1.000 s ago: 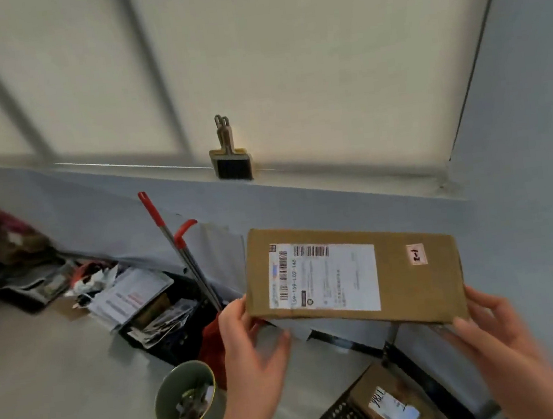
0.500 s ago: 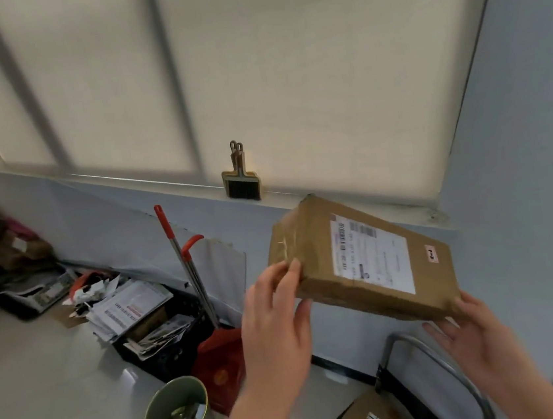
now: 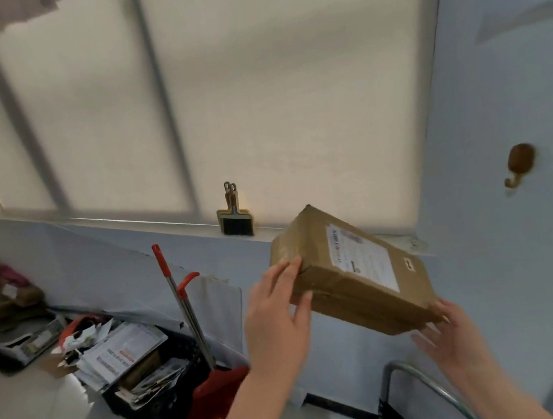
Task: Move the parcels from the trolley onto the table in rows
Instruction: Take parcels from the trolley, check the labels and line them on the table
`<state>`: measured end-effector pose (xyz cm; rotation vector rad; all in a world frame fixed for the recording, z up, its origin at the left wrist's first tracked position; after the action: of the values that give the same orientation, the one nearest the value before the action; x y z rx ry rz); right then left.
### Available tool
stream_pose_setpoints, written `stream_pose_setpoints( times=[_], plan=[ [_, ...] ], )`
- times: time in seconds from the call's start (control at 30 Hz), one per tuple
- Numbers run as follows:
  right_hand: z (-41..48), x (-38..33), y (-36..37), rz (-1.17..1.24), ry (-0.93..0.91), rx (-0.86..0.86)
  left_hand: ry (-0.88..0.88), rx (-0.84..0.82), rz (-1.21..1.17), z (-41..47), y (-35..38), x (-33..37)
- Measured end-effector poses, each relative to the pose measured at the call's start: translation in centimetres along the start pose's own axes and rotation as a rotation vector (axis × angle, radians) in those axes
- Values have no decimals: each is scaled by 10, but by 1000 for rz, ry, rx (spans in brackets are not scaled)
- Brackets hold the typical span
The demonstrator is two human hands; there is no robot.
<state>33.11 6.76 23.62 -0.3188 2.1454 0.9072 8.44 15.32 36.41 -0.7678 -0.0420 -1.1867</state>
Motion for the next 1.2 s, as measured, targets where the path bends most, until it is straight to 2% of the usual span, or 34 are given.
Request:
stream_pose_setpoints(
  times=[0.1, 0.17, 0.37, 0.47, 0.7, 0.87, 0.97, 1.03, 1.1, 1.2],
  plan=[
    [-35, -46, 32, -357, -363, -13, -506, 70, -681, -10, 2, -63],
    [-63, -64, 60, -565, -582, -46, -680, 134, -880, -21, 5, -94],
    [-115, -65, 114, -1042, -974, 30, -873, 161, -1020, -44, 16, -127],
    [-121, -59, 122, -1151, -1053, 42, -879, 166, -1002, -47, 14, -130],
    [-105, -59, 111, -1173, -1015, 77, -816, 128, -911, -39, 10, -132],
    [-90, -87, 95, -1051, -858, 183, -626, 97, -626, -5, -4, -117],
    [-89, -108, 97, -1032, -823, 268, -559, -24, -449, 21, -9, -106],
    [-86, -120, 104, -1053, -782, 257, -569, -90, -360, 37, -12, -104],
    [-74, -129, 112, -1030, -659, 170, -576, -167, -306, 55, -15, -107],
    [-49, -135, 126, -1001, -328, 15, -664, -306, -256, 81, -19, -118]
  ],
)
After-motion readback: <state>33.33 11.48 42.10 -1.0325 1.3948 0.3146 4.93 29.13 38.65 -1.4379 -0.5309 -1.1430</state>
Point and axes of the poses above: each hand's wrist, its own z-axis towards the middle knuckle, its own y-axis out of the palm, x = y × z, the point moved 6 cm from there along z, towards the middle knuckle, and after that the axes turned 9 degrees about y, right-handed, at the moved point
